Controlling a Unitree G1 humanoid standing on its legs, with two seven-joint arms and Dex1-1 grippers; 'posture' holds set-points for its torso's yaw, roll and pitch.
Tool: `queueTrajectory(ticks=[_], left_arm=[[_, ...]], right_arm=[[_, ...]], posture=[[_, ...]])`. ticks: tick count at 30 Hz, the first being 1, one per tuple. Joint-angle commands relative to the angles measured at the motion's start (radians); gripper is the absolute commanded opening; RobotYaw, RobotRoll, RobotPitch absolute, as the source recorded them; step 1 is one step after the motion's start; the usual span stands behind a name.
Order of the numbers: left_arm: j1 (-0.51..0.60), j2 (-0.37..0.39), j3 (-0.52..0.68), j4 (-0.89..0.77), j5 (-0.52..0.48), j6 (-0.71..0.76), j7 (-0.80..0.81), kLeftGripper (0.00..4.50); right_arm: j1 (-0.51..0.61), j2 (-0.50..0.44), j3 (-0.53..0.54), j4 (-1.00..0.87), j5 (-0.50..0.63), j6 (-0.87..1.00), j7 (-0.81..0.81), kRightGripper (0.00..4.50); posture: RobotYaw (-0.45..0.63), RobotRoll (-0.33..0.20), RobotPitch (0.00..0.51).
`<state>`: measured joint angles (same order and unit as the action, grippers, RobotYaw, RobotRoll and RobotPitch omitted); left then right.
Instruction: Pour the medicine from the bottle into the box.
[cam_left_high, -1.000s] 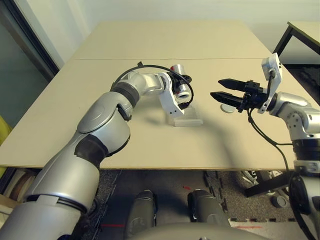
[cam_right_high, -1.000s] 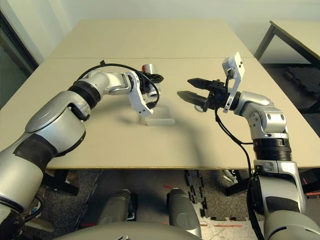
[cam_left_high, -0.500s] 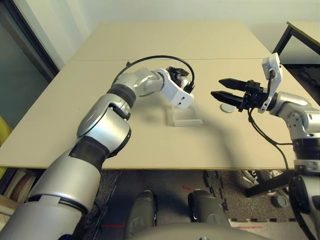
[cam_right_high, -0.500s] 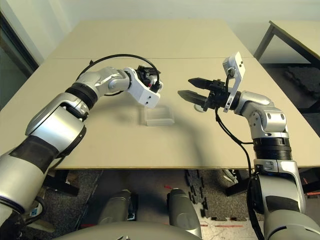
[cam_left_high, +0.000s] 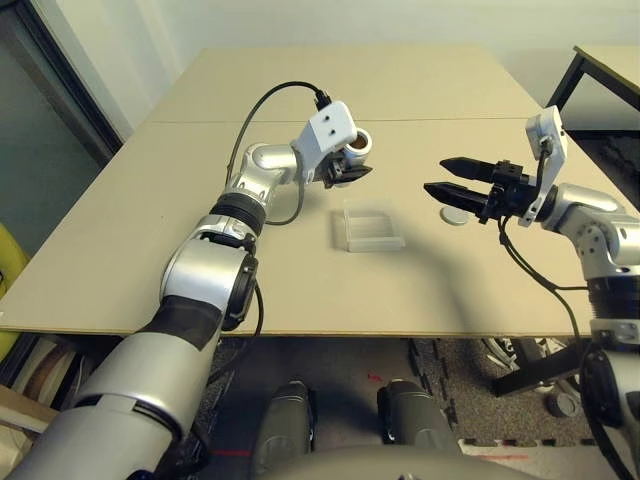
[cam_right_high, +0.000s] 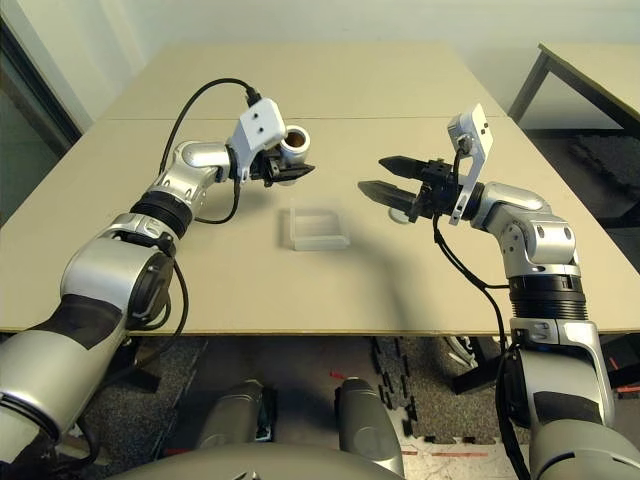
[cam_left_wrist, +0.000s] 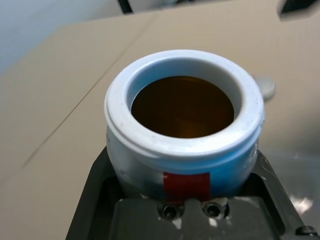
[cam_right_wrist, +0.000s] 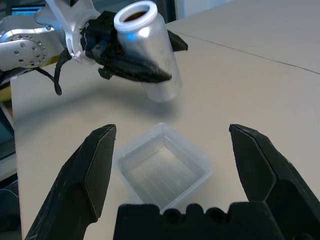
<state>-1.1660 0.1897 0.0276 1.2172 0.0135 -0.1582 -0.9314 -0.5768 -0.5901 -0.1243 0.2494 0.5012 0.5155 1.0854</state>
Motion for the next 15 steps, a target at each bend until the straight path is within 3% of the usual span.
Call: queueTrajectory(ticks=[1, 9, 15], left_arm=[[0.024, 0.008, 0.055, -0.040, -0.071, 0.082, 0.011, 2.58], [0.093, 0.047, 0.050, -0.097, -0.074, 0.106, 0.053, 2.58], [0.083, 0.083, -0.056, -0.081, 0.057, -0.031, 0.172, 2.58]], right_arm=[[-0.020, -0.014, 0.005, 0.019, -0.008, -0.005, 0.008, 4.50], [-0.033, -0.013, 0.012, 0.036, -0.018, -0.009, 0.022, 4.50], [-0.040, -0.009, 0.015, 0.043, -0.022, -0.012, 0.027, 4.50]], posture=[[-0.09, 0.000, 0.000], [-0.07, 0.000, 0.000], [-0.07, 0.000, 0.000]])
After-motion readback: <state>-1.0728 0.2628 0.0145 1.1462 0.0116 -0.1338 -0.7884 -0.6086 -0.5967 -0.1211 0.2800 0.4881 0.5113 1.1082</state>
